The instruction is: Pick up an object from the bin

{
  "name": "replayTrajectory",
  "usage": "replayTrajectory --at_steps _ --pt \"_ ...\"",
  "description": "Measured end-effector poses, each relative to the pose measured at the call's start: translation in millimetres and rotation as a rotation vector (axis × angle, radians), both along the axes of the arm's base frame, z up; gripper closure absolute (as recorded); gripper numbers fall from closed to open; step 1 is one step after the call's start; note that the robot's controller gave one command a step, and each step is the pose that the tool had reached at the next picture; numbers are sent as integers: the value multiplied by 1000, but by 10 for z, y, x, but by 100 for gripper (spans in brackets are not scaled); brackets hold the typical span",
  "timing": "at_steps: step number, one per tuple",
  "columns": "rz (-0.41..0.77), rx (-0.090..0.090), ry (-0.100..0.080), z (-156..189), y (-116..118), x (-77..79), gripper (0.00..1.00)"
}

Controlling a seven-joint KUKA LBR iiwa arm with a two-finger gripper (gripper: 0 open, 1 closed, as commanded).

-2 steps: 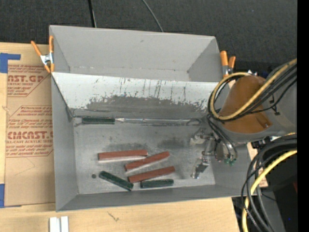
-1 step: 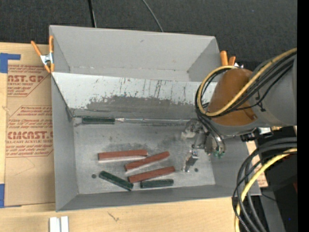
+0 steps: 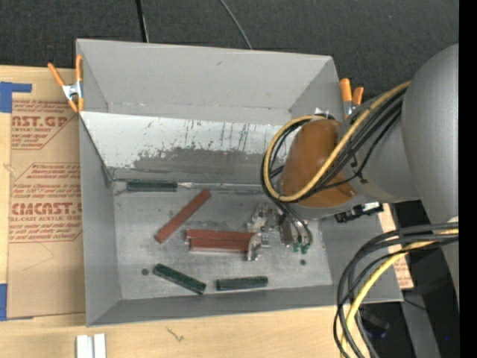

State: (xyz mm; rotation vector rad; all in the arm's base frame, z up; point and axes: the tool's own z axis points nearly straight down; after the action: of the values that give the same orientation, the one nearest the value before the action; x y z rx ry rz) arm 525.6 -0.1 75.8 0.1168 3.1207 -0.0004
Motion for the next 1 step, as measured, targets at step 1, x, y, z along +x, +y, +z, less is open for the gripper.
replayTrajectory --at_steps 1 --pt "0 0 0 0 0 0 100"
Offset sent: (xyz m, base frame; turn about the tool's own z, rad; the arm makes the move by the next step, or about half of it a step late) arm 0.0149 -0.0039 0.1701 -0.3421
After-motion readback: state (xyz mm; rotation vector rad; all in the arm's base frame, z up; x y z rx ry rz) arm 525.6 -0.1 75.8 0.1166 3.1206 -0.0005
